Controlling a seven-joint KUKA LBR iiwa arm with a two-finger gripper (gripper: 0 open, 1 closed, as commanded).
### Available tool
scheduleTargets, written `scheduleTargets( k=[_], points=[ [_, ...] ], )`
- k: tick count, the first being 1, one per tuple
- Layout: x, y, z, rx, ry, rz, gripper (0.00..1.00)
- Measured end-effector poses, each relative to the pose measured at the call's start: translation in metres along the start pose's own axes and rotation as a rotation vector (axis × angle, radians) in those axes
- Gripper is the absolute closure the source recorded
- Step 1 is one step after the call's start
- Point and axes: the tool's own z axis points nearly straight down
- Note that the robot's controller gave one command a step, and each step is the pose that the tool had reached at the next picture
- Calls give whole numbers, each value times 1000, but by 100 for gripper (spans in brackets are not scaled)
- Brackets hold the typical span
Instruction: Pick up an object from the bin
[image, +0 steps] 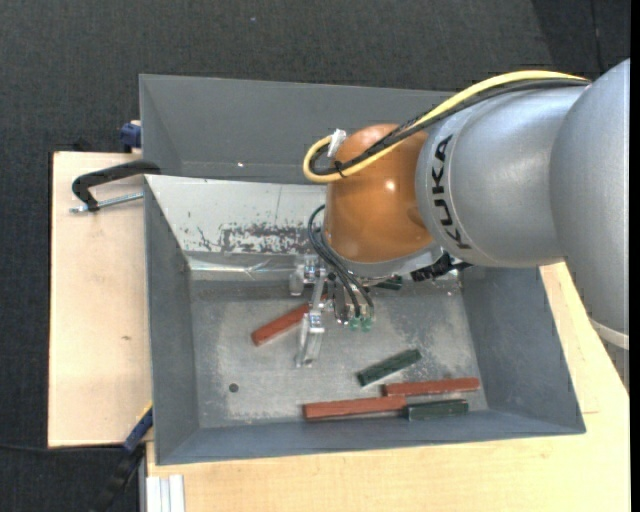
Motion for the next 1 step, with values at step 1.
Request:
scheduleTargets(
  k=[1],
  points=[
    [-9, -5, 56, 0, 0, -51, 100]
  ],
)
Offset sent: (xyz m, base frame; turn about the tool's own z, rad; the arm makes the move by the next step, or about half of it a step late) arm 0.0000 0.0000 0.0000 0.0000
